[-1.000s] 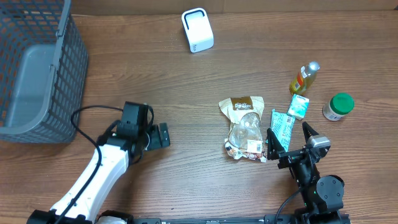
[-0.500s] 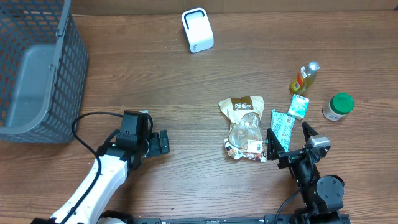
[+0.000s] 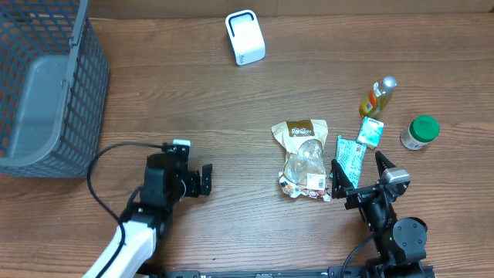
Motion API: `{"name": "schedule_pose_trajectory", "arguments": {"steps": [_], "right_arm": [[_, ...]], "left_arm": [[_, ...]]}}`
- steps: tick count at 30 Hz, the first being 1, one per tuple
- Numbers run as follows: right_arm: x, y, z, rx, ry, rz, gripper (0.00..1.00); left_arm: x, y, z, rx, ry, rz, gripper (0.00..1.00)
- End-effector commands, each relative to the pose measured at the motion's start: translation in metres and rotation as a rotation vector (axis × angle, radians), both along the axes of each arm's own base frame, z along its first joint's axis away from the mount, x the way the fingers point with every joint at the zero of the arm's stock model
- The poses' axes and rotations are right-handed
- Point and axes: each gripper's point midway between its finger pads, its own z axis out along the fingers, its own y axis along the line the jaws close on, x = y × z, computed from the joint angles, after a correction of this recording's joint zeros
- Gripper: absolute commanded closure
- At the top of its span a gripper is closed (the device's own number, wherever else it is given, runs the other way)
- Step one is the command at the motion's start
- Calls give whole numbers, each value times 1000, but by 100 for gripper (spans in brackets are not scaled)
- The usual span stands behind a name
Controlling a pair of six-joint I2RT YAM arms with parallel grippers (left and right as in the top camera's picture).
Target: Scan the item barcode
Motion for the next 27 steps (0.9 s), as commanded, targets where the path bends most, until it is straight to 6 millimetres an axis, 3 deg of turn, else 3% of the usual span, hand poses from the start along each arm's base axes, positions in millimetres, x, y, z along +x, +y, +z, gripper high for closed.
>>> {"name": "schedule_pose_trajectory", "arguments": {"steps": [1, 18, 27], "right_arm": [[0, 0, -2, -3, -5, -1, 0], [0, 0, -2, -3, -5, -2, 0], [0, 0, -2, -3, -5, -2, 0]], "left_arm": [[-3, -2, 4, 30, -66, -68, 0], [-5, -3, 10, 51, -100, -101, 1], [-18, -1, 10, 24, -199, -94, 0]]}}
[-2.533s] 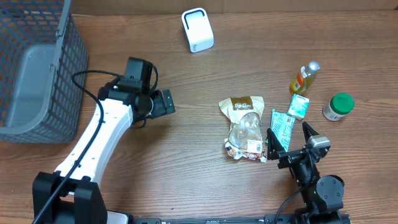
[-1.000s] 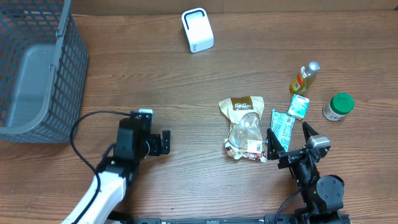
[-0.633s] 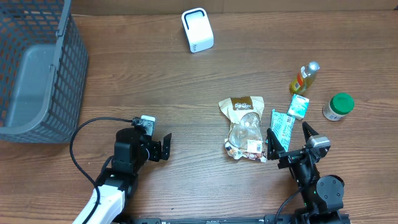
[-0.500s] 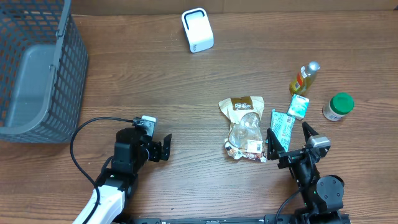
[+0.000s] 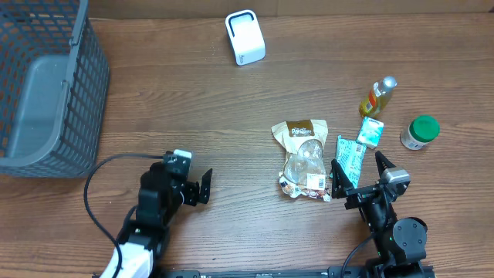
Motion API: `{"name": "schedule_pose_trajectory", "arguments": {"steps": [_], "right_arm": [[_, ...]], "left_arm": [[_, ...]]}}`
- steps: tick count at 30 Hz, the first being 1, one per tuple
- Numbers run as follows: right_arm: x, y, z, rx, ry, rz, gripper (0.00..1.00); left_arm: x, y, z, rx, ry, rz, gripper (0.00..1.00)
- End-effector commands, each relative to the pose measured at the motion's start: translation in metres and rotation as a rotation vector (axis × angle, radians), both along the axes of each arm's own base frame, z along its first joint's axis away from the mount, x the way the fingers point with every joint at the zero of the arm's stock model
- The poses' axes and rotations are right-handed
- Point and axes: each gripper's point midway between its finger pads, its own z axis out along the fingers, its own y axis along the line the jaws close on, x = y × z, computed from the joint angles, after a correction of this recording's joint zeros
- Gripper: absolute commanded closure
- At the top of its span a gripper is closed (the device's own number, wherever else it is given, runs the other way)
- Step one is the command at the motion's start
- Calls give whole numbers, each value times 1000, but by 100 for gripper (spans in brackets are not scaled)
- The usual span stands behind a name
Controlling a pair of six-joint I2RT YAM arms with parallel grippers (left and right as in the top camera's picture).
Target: Scan the item barcode
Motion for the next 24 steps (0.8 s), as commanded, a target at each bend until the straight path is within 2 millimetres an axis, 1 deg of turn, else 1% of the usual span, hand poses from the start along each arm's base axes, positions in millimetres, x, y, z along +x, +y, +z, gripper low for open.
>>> {"name": "schedule_pose_trajectory", "arguments": {"steps": [1, 11, 24], "right_arm": [[0, 0, -2, -3, -5, -1, 0], [0, 0, -2, -3, -5, -1, 0], [0, 0, -2, -3, -5, -1, 0]], "left_arm": [[-10, 1, -2, -10, -50, -18, 0], [-21, 6, 7, -19, -140, -4, 1], [-28, 6, 7, -21, -132, -11, 1]]}}
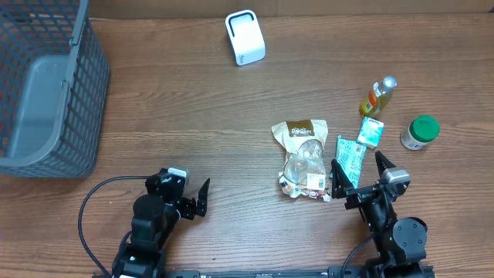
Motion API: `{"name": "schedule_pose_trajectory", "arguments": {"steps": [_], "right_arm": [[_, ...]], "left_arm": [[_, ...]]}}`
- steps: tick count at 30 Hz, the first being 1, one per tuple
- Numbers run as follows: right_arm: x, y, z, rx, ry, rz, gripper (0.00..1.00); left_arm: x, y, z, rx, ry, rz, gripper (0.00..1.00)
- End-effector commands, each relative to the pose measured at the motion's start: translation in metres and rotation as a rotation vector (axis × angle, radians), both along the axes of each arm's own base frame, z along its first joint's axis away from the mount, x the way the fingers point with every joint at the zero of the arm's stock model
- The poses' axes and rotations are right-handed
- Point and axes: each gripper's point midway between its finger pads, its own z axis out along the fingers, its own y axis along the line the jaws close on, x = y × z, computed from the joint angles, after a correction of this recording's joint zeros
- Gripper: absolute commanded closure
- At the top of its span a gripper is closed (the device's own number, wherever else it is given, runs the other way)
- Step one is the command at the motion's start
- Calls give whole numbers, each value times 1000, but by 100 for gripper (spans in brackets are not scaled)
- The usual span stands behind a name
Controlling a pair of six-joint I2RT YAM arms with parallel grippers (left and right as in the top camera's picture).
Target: Scan the item barcode
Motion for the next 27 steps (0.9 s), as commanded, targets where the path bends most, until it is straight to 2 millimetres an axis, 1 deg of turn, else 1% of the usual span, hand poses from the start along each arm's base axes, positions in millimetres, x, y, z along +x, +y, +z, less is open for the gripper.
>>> {"name": "schedule_pose_trajectory", "arguments": {"steps": [1, 4, 7, 11, 14, 16, 18, 23, 27], "right_arm": [[0, 0, -2, -3, -6, -1, 0], [0, 0, -2, -3, -5, -1, 0], [0, 0, -2, -3, -5, -1, 0], [0, 0, -2, -3, -5, -1, 0], [0, 0, -2, -3, -5, -1, 0], [0, 0, -2, -3, -5, -1, 0], [0, 0, -2, -3, -5, -1, 0], [0, 0, -2, -3, -5, -1, 0], [0, 0, -2, -3, -5, -1, 0]], "left_arm": [[-1, 0, 0, 9, -9, -9, 0], [-1, 1, 1, 11, -12, -7, 0], [-3, 6, 2, 27, -17, 14, 1], [-10, 10, 6, 31, -32, 26, 1], [-6, 11, 31, 9, -139, 38, 0], [-5, 10, 42, -4, -188, 36, 0], [-5, 10, 48, -10, -211, 35, 0], [-5, 12, 52, 4, -236, 37, 0], [-4, 15, 60, 5, -269, 49, 0]]}}
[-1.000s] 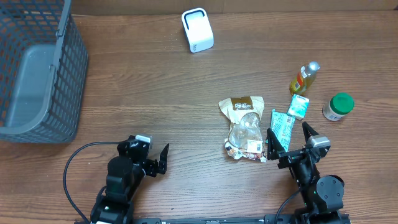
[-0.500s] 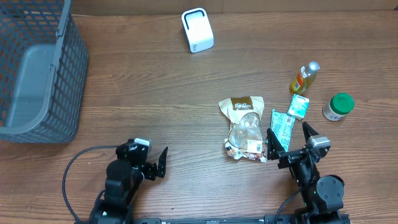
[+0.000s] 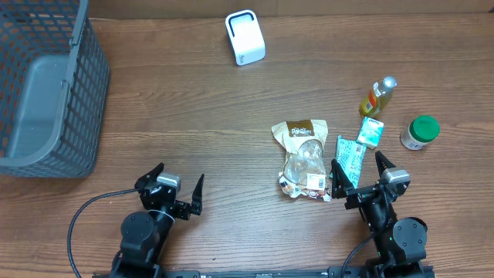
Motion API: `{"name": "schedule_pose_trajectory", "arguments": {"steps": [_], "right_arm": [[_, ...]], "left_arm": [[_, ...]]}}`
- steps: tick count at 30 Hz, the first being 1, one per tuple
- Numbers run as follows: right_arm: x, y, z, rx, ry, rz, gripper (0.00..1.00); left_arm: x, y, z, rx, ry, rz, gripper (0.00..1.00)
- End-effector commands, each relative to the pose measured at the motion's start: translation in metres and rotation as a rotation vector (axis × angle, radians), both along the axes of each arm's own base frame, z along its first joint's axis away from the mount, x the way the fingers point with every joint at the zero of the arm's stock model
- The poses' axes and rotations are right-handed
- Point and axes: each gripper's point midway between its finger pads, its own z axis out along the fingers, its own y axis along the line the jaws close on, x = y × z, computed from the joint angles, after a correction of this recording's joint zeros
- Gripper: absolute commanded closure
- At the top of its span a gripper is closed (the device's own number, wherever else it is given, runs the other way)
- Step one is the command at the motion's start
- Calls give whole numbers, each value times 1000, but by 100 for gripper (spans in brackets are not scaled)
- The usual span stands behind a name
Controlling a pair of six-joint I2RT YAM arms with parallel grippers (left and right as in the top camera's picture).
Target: Scan the item barcode
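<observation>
A white barcode scanner [image 3: 245, 37] stands at the back of the wooden table. A brown snack bag [image 3: 302, 148] lies mid-right, beside a green packet [image 3: 351, 158], a small green box [image 3: 371, 131], an orange bottle [image 3: 377, 97] and a green-lidded jar [image 3: 421, 131]. My left gripper [image 3: 176, 178] is open and holds nothing. It sits near the front edge, far left of the items. My right gripper [image 3: 359, 167] is open at the front right, its fingers standing either side of the green packet's near end.
A grey mesh basket [image 3: 73, 93] fills the back left corner. A black cable [image 3: 85, 220] loops from the left arm along the front edge.
My left arm has drawn back toward the front edge. Its gripper now faces away from the edge with both fingers showing, spread apart. The right arm and the items have not moved.
My left gripper was out over the table left of centre, pointing right. At each later moment it stood closer to the front edge, and now it rests near its base, open. The right gripper stayed open by the green packet throughout. No item has moved.
</observation>
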Motion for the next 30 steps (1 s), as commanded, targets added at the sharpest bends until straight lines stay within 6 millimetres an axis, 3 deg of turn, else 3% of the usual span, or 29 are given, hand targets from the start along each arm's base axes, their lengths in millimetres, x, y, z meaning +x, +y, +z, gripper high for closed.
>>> {"name": "schedule_pose_trajectory", "arguments": {"steps": [1, 11, 24, 30], "right_arm": [[0, 0, -2, -3, -4, -1, 0], [0, 0, -2, -3, -4, -1, 0], [0, 0, -2, -3, -4, -1, 0], [0, 0, -2, -3, -4, -1, 0]], "left_arm": [[1, 6, 7, 22, -41, 21, 0], [-2, 11, 39, 18, -185, 36, 0], [0, 22, 38, 62, -191, 78, 0], [1, 27, 39, -1, -180, 107, 0]]}}
